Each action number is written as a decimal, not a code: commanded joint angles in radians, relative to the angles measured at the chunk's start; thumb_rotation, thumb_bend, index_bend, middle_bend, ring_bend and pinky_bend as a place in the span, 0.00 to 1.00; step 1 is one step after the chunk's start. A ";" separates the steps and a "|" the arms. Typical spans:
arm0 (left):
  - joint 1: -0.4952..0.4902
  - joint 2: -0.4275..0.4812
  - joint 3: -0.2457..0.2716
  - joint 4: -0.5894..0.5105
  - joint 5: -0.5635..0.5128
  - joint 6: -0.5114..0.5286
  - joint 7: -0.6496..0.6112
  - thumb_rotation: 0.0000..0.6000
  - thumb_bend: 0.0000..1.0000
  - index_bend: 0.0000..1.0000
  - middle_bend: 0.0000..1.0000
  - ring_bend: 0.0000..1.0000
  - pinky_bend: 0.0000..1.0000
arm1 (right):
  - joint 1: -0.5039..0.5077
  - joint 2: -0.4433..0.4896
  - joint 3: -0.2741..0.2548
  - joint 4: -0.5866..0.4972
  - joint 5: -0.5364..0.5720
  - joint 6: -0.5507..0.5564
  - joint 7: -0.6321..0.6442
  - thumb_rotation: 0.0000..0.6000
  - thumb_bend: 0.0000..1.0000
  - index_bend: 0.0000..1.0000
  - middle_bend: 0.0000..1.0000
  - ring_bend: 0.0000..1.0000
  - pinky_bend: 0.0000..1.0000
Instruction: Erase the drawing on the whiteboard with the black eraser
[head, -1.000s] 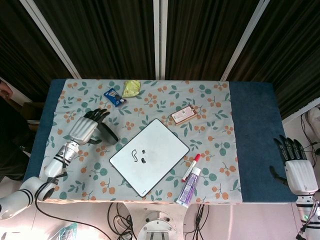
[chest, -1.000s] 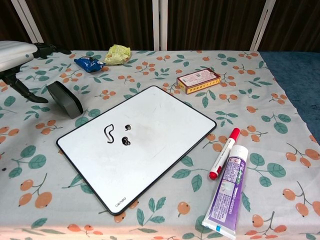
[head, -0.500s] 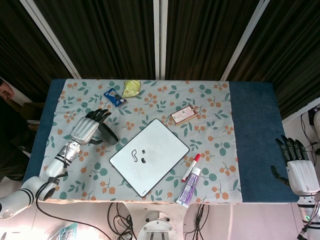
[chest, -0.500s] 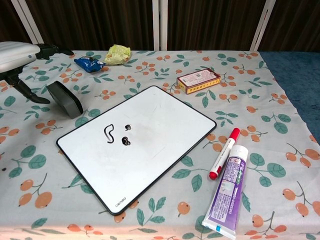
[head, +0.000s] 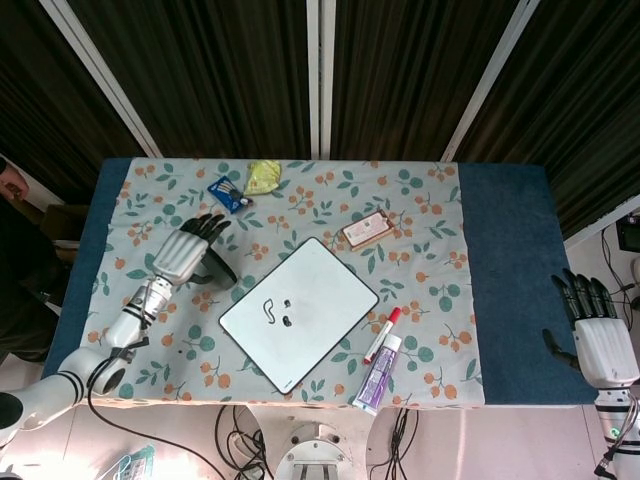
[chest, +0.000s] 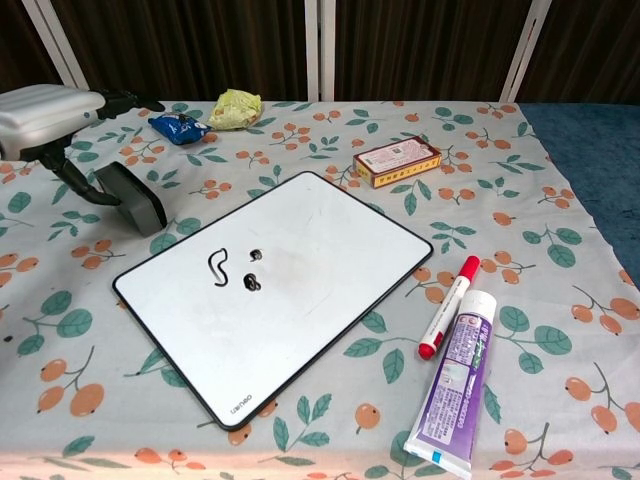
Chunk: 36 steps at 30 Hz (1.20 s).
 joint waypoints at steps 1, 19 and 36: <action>-0.017 -0.013 -0.012 0.007 -0.009 -0.016 0.002 1.00 0.00 0.10 0.07 0.06 0.18 | 0.001 -0.003 0.001 0.006 0.004 -0.004 0.007 1.00 0.26 0.00 0.00 0.00 0.00; -0.021 -0.008 -0.003 0.017 0.005 0.028 -0.003 1.00 0.00 0.10 0.08 0.06 0.18 | 0.001 -0.013 -0.001 0.032 0.016 -0.018 0.028 1.00 0.26 0.00 0.00 0.00 0.00; -0.100 -0.139 -0.058 0.136 -0.025 0.003 -0.013 1.00 0.00 0.10 0.09 0.06 0.18 | -0.001 -0.007 0.003 0.016 0.028 -0.020 0.008 1.00 0.26 0.00 0.00 0.00 0.00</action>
